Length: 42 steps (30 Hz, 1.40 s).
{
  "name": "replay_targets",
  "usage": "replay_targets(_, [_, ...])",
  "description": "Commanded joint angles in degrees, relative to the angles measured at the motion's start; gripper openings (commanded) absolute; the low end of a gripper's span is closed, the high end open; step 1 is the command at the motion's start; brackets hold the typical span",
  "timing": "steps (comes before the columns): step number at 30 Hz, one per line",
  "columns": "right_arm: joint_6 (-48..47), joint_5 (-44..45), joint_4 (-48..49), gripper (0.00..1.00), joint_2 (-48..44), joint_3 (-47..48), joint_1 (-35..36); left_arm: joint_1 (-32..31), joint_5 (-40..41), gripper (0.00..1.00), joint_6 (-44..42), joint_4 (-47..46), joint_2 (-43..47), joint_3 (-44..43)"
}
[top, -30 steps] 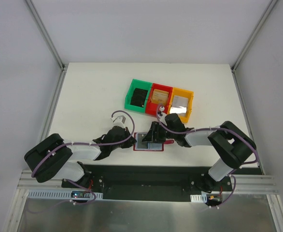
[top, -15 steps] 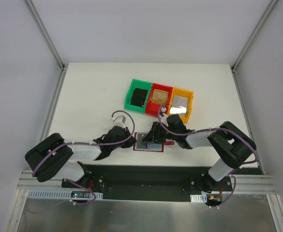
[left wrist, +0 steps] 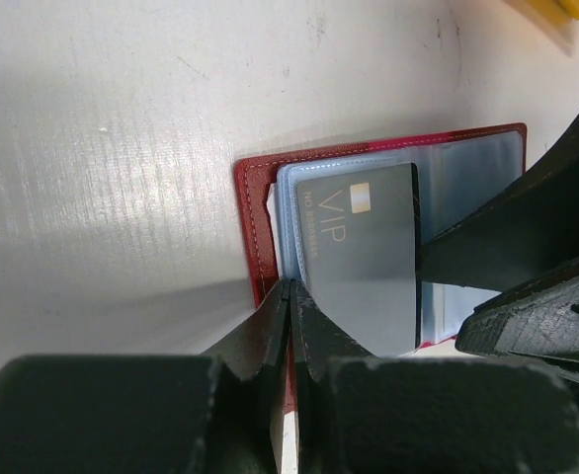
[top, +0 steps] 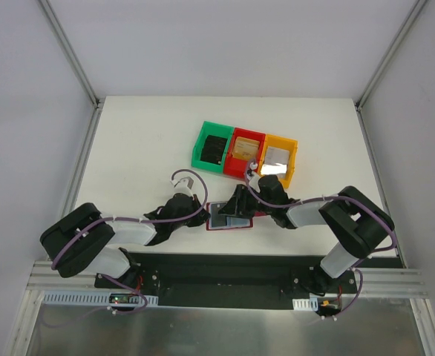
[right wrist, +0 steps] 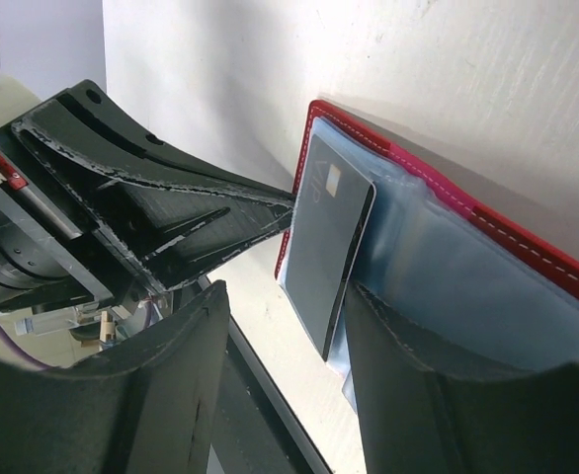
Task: Take the credit cards out of the card holder
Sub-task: Remove the credit card from the card holder.
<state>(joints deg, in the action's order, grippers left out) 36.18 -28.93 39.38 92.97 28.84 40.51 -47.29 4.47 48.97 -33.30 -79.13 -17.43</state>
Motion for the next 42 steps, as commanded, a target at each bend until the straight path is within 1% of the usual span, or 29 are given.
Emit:
replay_targets(1, [1.43,-3.59,6.15,0.52,0.37,0.87,0.45,-0.88,-1.74,0.0,-0.19,4.38,-2.87,-0.15])
replay_targets(13, [1.87,-5.26,6.77,0.52,2.22,1.66,0.62,-1.14,-2.27,0.0,-0.45,4.38,-4.1,-1.47])
replay_targets(22, [2.22,-5.61,6.77,0.46,1.34,0.78,-0.7,-1.05,0.01,0.0,1.21,4.82,-4.1,-0.06])
replay_targets(30, [2.22,-5.61,6.77,0.46,-0.07,-0.36,-1.49,-1.05,1.95,0.0,2.36,7.1,-4.45,-0.24])
replay_targets(42, [2.14,-5.61,6.77,0.42,-1.65,-1.68,-2.54,-1.05,3.18,0.0,2.88,8.25,-4.36,0.12])
